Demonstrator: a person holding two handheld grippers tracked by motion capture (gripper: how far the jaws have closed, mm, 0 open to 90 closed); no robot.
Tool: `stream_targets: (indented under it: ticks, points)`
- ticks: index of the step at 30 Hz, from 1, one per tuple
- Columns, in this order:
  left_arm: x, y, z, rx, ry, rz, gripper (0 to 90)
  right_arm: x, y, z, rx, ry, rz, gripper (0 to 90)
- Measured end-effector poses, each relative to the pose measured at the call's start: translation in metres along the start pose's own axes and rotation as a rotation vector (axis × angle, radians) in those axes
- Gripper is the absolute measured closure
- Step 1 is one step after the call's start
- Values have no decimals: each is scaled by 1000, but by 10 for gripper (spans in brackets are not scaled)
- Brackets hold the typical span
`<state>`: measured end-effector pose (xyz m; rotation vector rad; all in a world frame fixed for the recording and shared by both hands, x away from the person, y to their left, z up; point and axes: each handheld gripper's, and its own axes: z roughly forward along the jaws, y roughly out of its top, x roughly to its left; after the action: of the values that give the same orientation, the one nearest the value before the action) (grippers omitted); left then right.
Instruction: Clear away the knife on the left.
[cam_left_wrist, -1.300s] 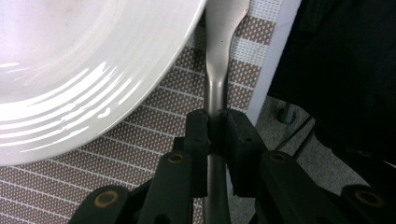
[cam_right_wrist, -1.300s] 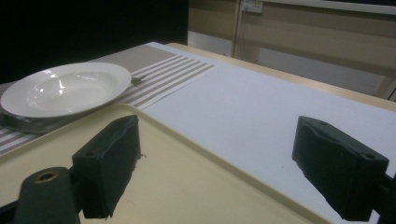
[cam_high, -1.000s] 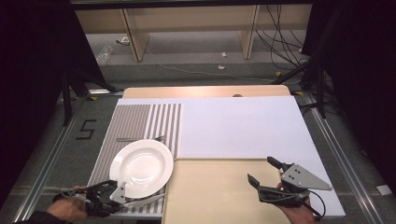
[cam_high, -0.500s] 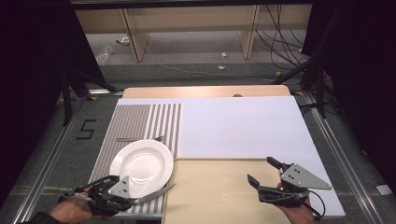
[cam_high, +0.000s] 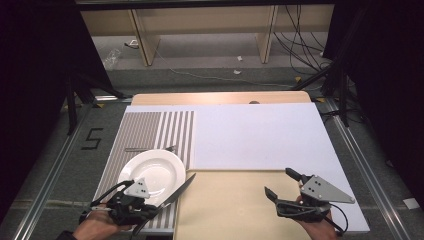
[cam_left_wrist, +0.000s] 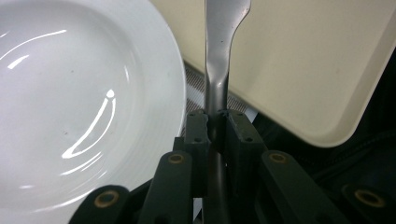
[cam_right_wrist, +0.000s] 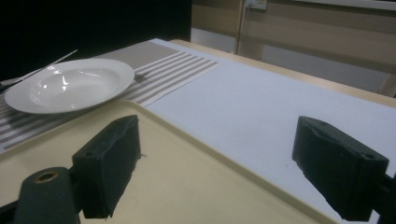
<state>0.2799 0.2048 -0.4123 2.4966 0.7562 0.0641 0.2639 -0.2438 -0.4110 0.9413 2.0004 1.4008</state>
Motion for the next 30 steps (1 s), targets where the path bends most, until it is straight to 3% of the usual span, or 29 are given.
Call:
stream_targets:
  ticks: [11,21,30]
  points:
    - [-17,19,8,-94,-65,-10,794,0,0,1,-5,1,5,161]
    - [-23,39,20,-64,-74,5,793,0,0,0,-8,1,4,161]
    - [-29,60,37,-39,-107,12,793,-1,1,-1,-5,5,5,161]
